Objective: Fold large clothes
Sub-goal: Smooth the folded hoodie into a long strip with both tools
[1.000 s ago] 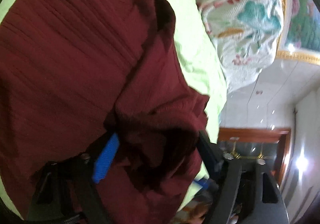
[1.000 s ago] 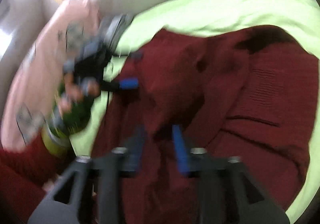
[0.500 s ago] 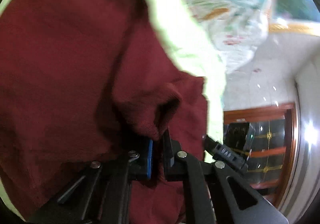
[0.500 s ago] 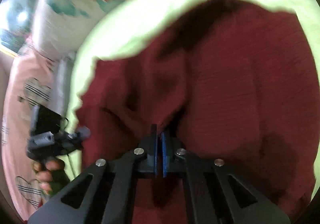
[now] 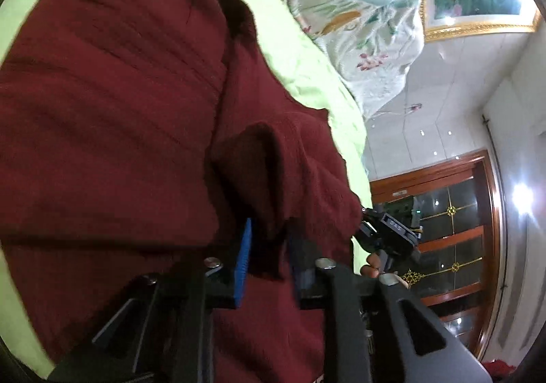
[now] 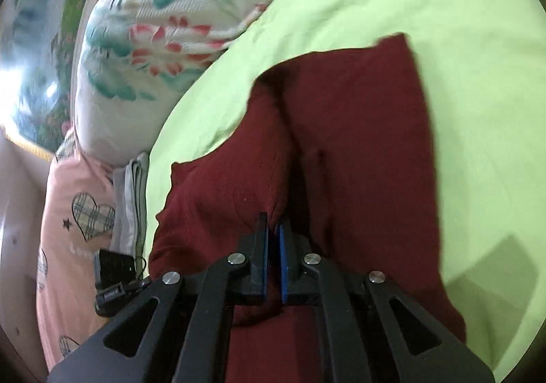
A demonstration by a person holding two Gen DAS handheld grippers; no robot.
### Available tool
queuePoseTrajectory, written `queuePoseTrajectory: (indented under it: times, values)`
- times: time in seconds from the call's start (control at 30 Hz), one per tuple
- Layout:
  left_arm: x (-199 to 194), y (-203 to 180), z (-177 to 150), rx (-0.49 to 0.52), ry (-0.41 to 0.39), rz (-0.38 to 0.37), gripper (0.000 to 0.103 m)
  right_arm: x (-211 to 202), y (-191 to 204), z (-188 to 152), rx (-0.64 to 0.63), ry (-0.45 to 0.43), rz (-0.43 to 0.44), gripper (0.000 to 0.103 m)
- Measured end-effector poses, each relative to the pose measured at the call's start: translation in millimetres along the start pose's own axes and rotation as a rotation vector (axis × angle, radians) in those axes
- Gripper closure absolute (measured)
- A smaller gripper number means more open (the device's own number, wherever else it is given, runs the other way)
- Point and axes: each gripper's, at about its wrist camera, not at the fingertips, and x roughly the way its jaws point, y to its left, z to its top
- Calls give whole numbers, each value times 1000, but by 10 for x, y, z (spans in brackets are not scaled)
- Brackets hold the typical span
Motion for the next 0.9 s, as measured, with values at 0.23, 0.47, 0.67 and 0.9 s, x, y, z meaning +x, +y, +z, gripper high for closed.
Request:
queuePoseTrajectory:
  times: [0.23,0.47,0.67,0.9]
  values:
    - [37,-209,1,29,3,10,48,53,192,-208,-58,35,3,82]
    - [251,-466,-241,97,36,106,98,-108,360,-254,-141,-12,-19,98]
    - [94,-127,-510,40,56,189,103,-150,135,-276,-83,30,-159,93]
    - [-168,-341,-490,82,-6,176,103,-503,537,-418,-212,-134,-236,92]
